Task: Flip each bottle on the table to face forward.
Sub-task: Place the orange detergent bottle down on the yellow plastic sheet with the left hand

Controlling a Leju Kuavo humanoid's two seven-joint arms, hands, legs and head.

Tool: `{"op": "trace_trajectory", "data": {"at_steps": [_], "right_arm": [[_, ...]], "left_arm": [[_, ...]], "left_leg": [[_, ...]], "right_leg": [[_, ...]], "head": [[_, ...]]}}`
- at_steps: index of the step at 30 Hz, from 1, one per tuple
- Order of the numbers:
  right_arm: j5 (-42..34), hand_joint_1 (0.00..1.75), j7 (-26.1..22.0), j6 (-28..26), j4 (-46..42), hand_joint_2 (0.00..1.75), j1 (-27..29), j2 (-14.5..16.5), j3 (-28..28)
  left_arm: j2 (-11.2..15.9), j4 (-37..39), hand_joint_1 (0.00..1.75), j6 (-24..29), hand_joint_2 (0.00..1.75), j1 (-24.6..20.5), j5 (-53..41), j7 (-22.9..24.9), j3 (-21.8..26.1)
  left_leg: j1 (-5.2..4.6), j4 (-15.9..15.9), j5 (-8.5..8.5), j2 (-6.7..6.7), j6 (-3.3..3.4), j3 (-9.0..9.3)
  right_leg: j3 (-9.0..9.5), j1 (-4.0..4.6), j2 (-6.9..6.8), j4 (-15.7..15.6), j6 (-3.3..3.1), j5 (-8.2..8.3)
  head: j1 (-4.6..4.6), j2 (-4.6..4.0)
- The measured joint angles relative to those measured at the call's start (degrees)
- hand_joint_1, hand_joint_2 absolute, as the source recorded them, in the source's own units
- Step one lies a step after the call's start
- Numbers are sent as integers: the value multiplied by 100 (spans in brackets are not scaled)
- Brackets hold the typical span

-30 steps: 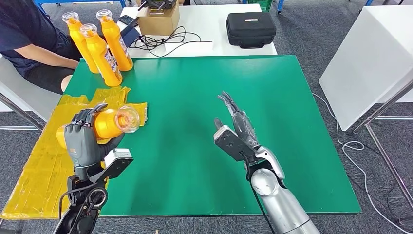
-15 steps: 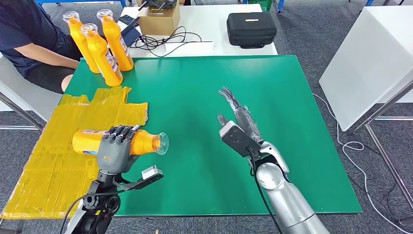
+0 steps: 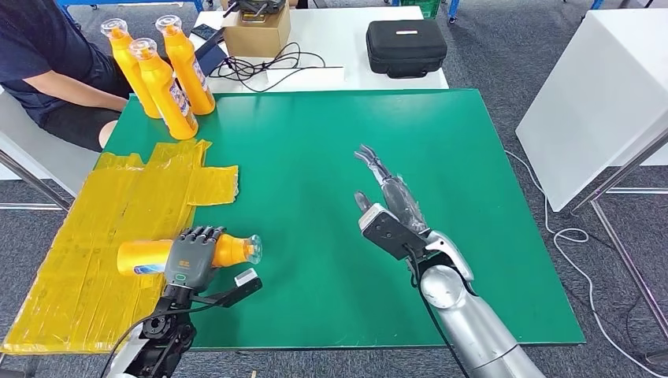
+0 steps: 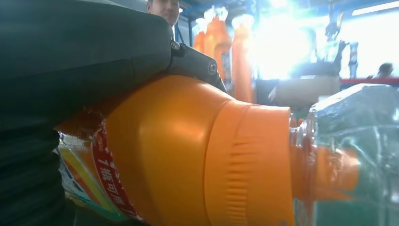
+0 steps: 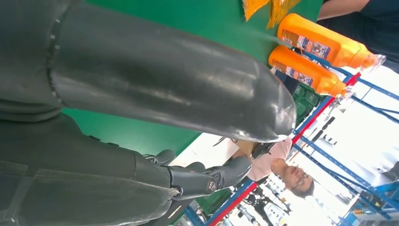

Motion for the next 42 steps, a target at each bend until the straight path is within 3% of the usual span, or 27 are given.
{"op": "trace_trajectory", "data": {"at_steps": [10, 17, 18, 21, 22, 31, 37, 42], "right_arm": [[-39, 0, -139, 6, 141, 0, -75, -26, 132], [-39, 0, -243, 21, 289, 0, -129, -42, 189], [-39, 0, -247, 22, 309, 0, -138, -43, 199], [-44, 0, -268, 24, 358, 0, -153, -45, 223], [-47, 0, -278, 25, 374, 0, -159, -45, 229], [-68, 0, -304, 13, 433, 0, -165, -82, 250], [-67, 0, -307, -31, 435, 0, -56, -126, 241], [-62, 0, -308, -32, 435, 0, -6, -142, 232]], "left_arm": [[203, 1014, 175, 5, 175, -635, -15, 115, 298], [348, 1305, 175, 5, 175, -792, 8, 121, 482], [361, 1325, 131, 5, 175, -804, 11, 118, 498], [390, 1413, 0, 5, 44, -842, 87, 21, 543], [394, 1476, 0, 5, 0, -871, 146, -63, 569], [399, 1923, 0, 5, 0, -1046, 459, -647, 711], [266, 1582, 0, 8, 0, -780, 650, -1296, 735], [129, 1302, 0, 8, 0, -588, 632, -1376, 734]], "left_leg": [[0, -2, 0, -6, 0, 25], [0, -3, 0, -5, 0, 42], [0, -3, 0, -5, 0, 44], [0, -3, 0, -5, 0, 47], [0, -3, 0, -6, 0, 48], [-2, -3, 2, -15, -2, 63], [-12, -1, 2, -17, -1, 55], [-13, -1, 2, -8, 0, 43]], "right_leg": [[30, 1, -5, 1, 0, 0], [42, 2, -3, 5, 0, 0], [43, 2, -3, 5, 0, 0], [46, 1, -4, 5, -1, 0], [47, 1, -5, 5, -1, 0], [65, 0, -17, 5, -2, -1], [56, -15, -17, 4, -1, -2], [41, -16, -14, 4, -1, -1]], "head": [[-1, 0], [0, 0], [-1, 0], [-1, 0], [-1, 0], [0, 0], [-1, 0], [0, 0]]}}
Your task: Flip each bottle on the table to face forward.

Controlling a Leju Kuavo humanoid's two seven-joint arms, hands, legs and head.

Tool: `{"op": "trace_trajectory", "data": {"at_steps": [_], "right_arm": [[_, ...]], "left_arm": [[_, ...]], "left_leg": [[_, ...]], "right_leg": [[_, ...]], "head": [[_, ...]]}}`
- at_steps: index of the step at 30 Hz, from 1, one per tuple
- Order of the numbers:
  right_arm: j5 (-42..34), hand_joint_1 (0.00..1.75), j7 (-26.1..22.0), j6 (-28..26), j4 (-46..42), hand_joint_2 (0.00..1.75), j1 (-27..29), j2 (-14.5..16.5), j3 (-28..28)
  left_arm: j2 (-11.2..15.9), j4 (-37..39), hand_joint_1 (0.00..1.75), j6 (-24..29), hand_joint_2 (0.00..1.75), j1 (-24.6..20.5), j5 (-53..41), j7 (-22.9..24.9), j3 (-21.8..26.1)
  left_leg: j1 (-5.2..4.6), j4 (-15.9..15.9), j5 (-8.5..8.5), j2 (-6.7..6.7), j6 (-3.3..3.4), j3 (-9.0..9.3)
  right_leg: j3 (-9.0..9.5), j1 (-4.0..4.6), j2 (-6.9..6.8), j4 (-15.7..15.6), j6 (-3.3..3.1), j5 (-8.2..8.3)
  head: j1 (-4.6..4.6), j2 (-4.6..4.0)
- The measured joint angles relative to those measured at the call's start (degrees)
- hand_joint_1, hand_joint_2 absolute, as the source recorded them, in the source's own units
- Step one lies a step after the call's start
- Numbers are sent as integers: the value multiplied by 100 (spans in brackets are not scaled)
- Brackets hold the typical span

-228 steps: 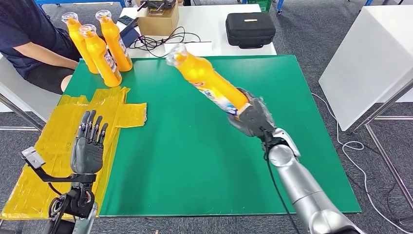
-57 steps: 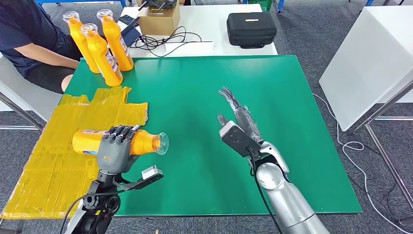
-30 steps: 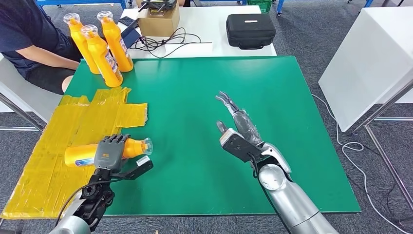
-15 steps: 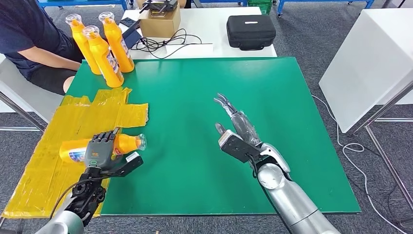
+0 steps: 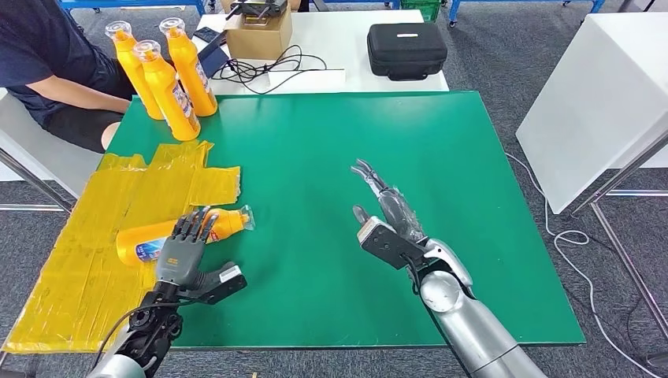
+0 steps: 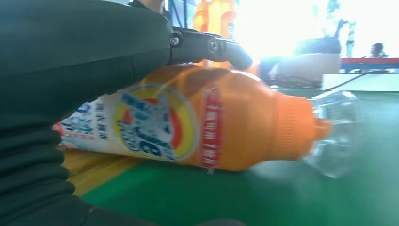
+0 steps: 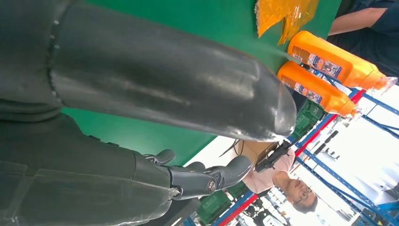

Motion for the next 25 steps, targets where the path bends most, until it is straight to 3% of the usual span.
{"op": "trace_trajectory", "data": {"at_steps": [4, 6, 8, 10, 13, 15, 20, 25], "right_arm": [[4, 0, 0, -5, 0, 0, 25, -7, -5], [25, 0, 0, -24, -1, 0, 46, -10, -14], [63, 0, 2, -57, -6, 0, 93, -17, -38], [108, 0, -16, -93, -10, 0, 159, -21, -85], [187, 0, -179, -192, -11, 0, 251, -20, -195], [229, 0, -398, -355, -11, 0, 294, -1, -269], [40, 0, -1222, -883, -86, 0, 507, 69, -472], [-229, 0, -1792, -1064, -135, 0, 673, 151, -564]], "left_arm": [[-46, -110, 0, 0, 0, 61, 33, -41, 1], [-79, -178, 0, -8, 0, 82, 348, -301, 30], [-140, -270, 0, -150, 0, 98, 1381, -822, 59], [-185, -613, 0, -578, 0, 184, 3186, -1157, -34], [-149, -1935, 0, -1503, 0, 481, 5978, -1014, -346], [-87, -2950, 0, -1948, 0, 624, 7134, -857, -485], [33, -4604, 0, -2570, 0, 801, 8242, -669, -540], [70, -5084, 0, -3609, 0, 987, 9137, -666, -573]], "left_leg": [[2, 1, 0, 3, 0, -4], [4, 1, 0, 2, 0, -7], [6, 1, 0, 2, 0, -10], [7, 0, -1, 4, 0, -15], [9, 1, -1, 5, 0, -26], [9, 1, 0, -1, 0, -33], [9, 1, -1, 2, 0, -34], [8, 0, -2, 6, 0, -34]], "right_leg": [[-7, 1, 1, 0, 0, 0], [-11, 2, 1, 0, 0, 0], [-14, 4, 1, 1, 0, 0], [-17, 7, 5, 1, 0, 0], [-28, 11, 11, 1, 0, 0], [-33, 11, 5, 1, 0, 0], [-34, 11, 2, 1, 0, 0], [-35, 10, 8, 0, 0, 0]], "head": [[-1, 0], [-2, 0], [-1, 0], [-1, 0], [-1, 0], [1, 0], [0, 0], [-1, 0]]}}
